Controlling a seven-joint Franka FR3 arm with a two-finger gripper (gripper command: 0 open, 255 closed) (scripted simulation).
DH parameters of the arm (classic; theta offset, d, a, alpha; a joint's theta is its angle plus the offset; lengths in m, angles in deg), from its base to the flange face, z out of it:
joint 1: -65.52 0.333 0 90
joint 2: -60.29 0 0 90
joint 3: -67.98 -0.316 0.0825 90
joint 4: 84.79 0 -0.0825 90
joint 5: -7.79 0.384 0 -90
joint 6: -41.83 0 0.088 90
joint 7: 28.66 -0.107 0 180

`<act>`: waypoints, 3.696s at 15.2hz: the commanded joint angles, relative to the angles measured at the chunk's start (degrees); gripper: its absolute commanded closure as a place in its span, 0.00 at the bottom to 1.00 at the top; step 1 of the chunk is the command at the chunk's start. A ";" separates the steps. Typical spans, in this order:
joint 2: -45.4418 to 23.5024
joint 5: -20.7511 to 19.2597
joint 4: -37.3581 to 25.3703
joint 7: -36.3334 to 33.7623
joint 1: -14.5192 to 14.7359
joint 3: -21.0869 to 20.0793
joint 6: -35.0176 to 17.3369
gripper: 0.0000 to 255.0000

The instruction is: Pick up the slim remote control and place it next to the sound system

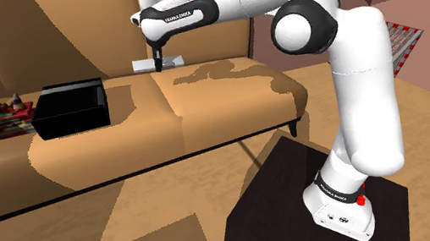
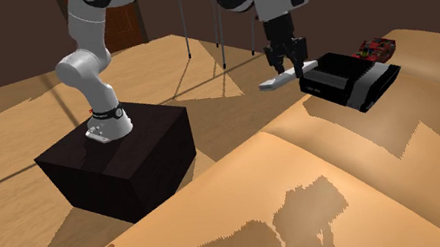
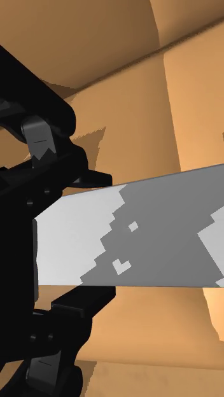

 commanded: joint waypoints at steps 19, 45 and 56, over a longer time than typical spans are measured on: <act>-20.35 0.86 -25.12 -5.29 2.27 -1.44 5.88 1.00; -24.28 0.44 -17.69 -7.34 2.60 -1.34 -5.25 1.00; -17.74 -0.15 -13.14 -7.73 4.13 -0.96 -3.12 0.00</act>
